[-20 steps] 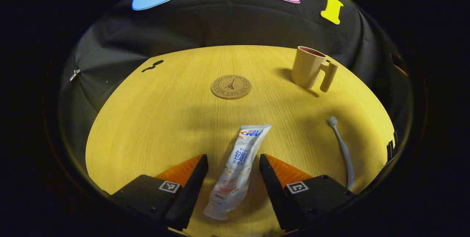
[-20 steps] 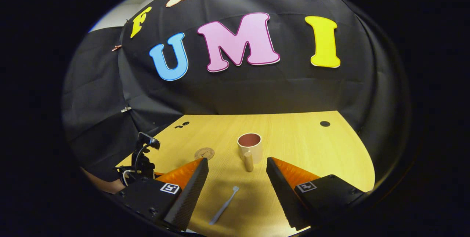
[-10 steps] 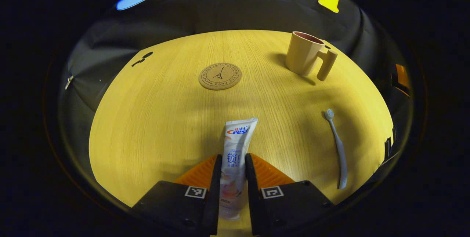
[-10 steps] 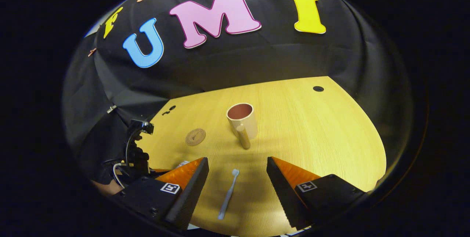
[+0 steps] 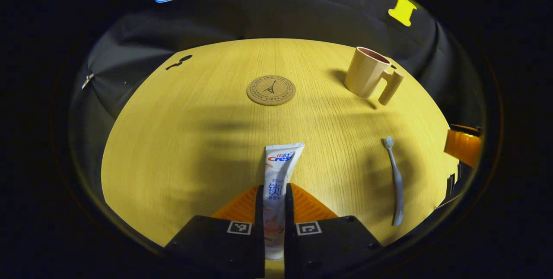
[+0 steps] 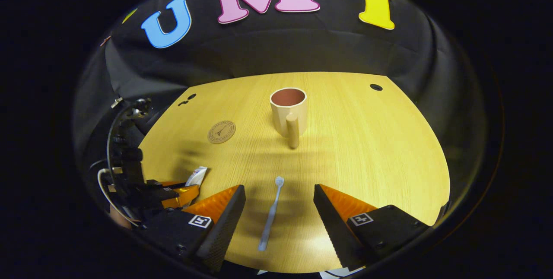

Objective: Put the toothbrush and toothpaste on the desktop into the cup, then pick up the cup and place it on the coaster on the desktop.

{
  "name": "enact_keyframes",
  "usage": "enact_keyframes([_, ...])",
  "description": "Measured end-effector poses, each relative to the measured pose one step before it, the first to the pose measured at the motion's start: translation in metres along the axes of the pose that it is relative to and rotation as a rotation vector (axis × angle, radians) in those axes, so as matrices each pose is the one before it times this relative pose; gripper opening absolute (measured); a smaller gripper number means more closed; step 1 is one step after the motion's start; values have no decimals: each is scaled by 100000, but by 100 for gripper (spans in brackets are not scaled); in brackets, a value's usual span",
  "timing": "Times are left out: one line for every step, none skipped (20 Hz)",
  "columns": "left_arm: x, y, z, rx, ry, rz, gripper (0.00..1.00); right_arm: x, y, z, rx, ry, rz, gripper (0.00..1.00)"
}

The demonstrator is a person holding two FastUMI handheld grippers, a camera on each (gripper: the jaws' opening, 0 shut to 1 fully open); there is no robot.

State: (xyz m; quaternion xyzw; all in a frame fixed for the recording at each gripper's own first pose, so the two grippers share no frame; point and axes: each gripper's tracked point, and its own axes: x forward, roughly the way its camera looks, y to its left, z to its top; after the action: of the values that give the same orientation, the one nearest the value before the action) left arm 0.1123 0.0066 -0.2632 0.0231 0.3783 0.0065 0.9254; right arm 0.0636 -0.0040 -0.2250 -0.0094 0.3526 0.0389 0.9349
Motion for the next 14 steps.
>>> enact_keyframes([-723,456,56,-666,-1026,-195,23,324,119,-560,-580,1948,-1192,98])
enact_keyframes([-539,455,50,-1040,-779,-84,23,360,226,-405,-450,1574,-778,98])
enact_keyframes([-466,442,-237,-1308,860,-35,23,443,217,-396,-543,1312,-437,99])
enact_keyframes([-390,373,-388,-2140,1188,-476,23,343,82,-380,-723,1494,-725,98])
enact_keyframes([-559,96,-29,-1841,-762,-1462,23,487,92,-460,-266,1348,-628,98])
enact_keyframes([-392,92,141,-1032,-1932,-1172,23,512,75,-476,-316,1331,-781,99])
enact_keyframes([-327,279,83,139,-1481,-146,23,393,-68,-520,-645,1429,-980,98])
enact_keyframes([-233,439,-410,683,297,1021,23,425,-19,-561,-545,1300,-1111,98])
enact_keyframes([-345,373,-336,234,1032,1320,23,475,-79,-550,9,1482,-1120,98])
enact_keyframes([-372,94,-62,-567,-271,-223,23,538,-23,-496,376,1659,-519,98])
enact_keyframes([-319,-77,74,-842,-727,-673,23,455,16,-440,1003,979,-437,98])
enact_keyframes([-363,21,18,-688,-479,-542,23,412,117,-410,964,1035,103,98])
enact_keyframes([-253,58,-248,-235,264,-45,23,498,-160,-626,192,1551,-709,98])
enact_keyframes([-145,181,-235,170,810,818,23,390,-43,-312,26,879,-460,97])
